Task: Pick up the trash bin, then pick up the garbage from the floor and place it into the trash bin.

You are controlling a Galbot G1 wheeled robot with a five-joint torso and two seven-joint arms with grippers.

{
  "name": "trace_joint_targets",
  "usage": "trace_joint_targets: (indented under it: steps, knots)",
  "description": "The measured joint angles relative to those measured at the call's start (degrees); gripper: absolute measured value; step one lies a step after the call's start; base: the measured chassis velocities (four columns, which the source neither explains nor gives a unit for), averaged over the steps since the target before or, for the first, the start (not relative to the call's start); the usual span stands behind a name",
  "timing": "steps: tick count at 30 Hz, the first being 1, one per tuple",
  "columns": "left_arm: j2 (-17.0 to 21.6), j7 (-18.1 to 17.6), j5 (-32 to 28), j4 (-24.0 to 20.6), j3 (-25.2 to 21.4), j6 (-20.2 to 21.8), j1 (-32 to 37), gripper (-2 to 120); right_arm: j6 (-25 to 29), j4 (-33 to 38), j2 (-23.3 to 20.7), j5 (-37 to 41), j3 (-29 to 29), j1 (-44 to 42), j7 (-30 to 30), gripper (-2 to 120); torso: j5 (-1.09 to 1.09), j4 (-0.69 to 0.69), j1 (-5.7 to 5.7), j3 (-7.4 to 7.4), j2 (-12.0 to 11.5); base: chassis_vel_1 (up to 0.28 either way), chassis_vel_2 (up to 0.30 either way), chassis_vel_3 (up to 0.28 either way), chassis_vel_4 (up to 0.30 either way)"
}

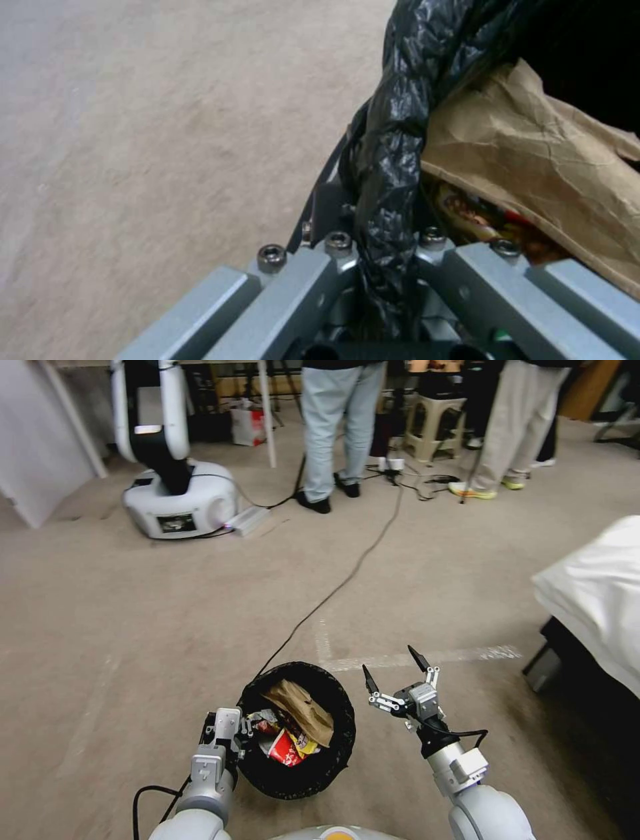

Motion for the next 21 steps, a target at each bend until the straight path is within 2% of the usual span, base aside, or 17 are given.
trace_joint_targets:
  steps: [5,15,21]
  knots:
    - [0.0,0.0,-0.1,0.1,0.0,0.0,-0.2,0,0.0,0.0,0.2,0.0,0.1,-0.1,0.0,100,0.00,-0.04,0.00,0.00,0.0,0.010,0.007,0.005,0.011]
    - [0.0,-0.1,-0.8,0.5,0.2,0.2,-0.4,0,0.1,0.4,0.3,0.0,0.4,-0.4,-0.1,100,0.00,-0.02,0.00,0.00,0.0,0.000,0.000,0.000,0.000]
    - [0.4,-0.8,-7.9,0.2,1.1,5.4,-0.3,0,0.1,0.8,0.3,0.0,0.5,-0.7,-0.3,100,0.02,-0.01,0.00,0.00,0.0,0.000,0.000,0.000,0.000]
